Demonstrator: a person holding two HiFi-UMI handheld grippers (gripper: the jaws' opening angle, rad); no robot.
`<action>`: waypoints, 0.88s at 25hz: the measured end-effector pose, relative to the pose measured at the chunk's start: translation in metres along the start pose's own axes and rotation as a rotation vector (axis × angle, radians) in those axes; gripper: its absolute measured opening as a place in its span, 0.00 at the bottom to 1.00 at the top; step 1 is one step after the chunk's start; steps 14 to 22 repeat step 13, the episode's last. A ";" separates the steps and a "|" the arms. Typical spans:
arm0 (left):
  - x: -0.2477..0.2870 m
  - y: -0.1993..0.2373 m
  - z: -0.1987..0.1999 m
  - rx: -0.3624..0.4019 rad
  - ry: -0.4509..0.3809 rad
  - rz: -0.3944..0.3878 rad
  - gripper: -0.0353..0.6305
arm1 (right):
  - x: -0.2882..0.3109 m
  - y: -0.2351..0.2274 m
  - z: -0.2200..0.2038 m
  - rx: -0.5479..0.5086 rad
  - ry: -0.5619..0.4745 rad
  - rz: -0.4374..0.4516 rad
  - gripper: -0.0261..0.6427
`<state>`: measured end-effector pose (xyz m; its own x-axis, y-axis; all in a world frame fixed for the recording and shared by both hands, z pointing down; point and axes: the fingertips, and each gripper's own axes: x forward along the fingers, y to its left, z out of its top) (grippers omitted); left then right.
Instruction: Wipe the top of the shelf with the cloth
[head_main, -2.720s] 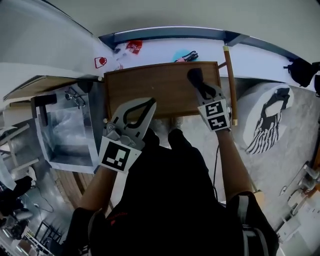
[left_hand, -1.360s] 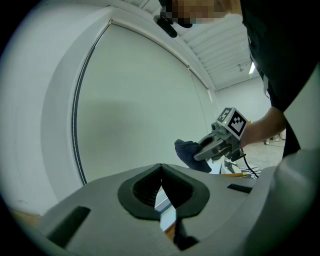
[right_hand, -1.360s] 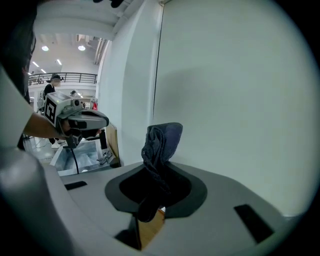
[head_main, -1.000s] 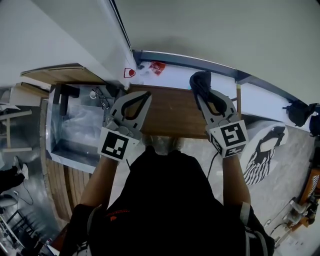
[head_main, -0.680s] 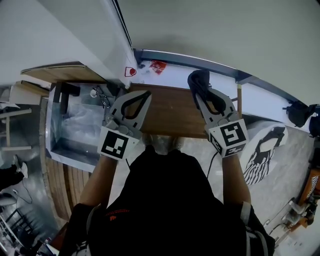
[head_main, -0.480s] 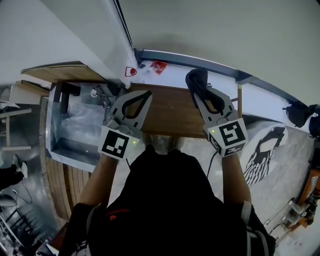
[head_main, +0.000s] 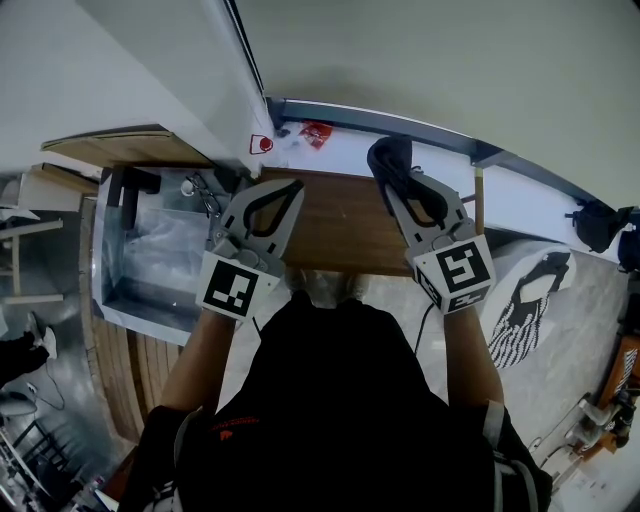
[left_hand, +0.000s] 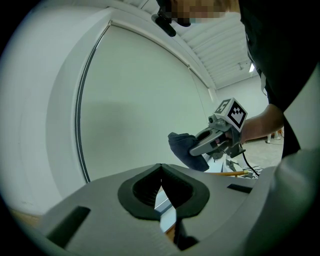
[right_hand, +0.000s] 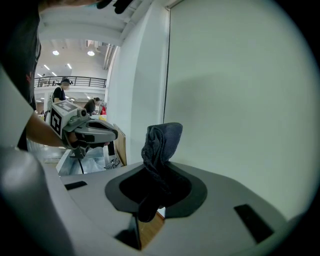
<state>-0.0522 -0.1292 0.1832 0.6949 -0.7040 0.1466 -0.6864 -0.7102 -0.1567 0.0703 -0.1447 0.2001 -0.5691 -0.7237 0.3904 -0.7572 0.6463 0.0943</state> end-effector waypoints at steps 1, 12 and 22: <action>0.000 0.000 0.000 0.002 0.000 0.000 0.08 | 0.000 0.000 0.000 -0.001 -0.001 -0.001 0.14; 0.000 -0.003 0.000 0.007 0.003 -0.001 0.08 | -0.002 0.001 0.000 0.003 -0.003 -0.004 0.14; 0.000 -0.003 0.000 0.008 0.003 -0.001 0.08 | -0.003 0.001 0.000 0.002 -0.006 -0.005 0.14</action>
